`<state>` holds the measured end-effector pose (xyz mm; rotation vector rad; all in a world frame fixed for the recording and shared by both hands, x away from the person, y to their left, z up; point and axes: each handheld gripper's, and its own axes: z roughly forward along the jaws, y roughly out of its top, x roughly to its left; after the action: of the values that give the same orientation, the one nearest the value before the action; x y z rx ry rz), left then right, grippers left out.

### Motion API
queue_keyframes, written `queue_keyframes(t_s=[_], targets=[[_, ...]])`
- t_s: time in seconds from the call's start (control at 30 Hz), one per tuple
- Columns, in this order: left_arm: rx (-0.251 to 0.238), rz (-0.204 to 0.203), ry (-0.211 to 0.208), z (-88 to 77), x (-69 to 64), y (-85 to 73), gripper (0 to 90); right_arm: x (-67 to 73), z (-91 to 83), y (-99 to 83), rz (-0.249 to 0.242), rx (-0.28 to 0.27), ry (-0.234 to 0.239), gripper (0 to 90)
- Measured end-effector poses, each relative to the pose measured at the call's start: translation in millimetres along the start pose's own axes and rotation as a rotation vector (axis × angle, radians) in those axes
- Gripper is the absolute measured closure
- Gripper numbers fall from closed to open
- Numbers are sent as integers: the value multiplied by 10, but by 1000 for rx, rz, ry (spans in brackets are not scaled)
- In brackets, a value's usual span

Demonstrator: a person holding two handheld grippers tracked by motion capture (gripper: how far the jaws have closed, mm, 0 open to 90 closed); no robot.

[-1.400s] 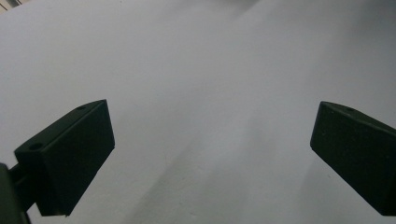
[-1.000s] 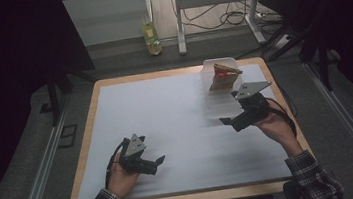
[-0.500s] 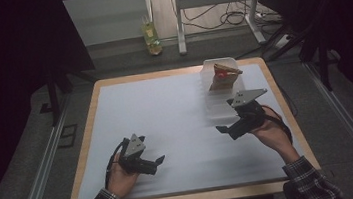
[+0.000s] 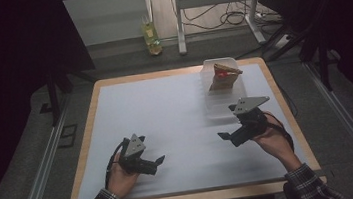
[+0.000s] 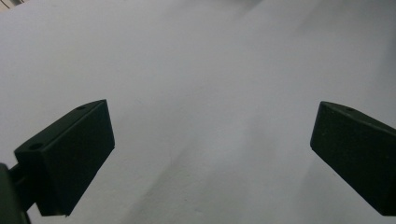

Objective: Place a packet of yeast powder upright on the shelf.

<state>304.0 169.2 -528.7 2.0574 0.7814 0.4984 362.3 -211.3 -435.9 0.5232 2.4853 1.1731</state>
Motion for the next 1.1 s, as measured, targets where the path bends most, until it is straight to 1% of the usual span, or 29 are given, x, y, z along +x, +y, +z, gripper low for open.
queue_keyframes(t_s=[0.2,0.33,0.63,0.83,1.03,1.1], targets=[[-4,-6,0,0,-8,1,0,48,-26,-61,-3,-20,13,0],[-3,-4,1,1,-10,2,0,62,-40,-106,3,-20,13,0],[-2,-2,-3,3,-15,3,0,94,-64,-219,36,-29,18,0],[2,2,-7,6,-16,3,0,122,-48,-305,62,-35,24,0],[6,5,-9,9,-17,1,0,149,-19,-377,71,-32,18,0],[6,6,-9,10,-18,1,0,160,-15,-391,69,-28,9,0]])
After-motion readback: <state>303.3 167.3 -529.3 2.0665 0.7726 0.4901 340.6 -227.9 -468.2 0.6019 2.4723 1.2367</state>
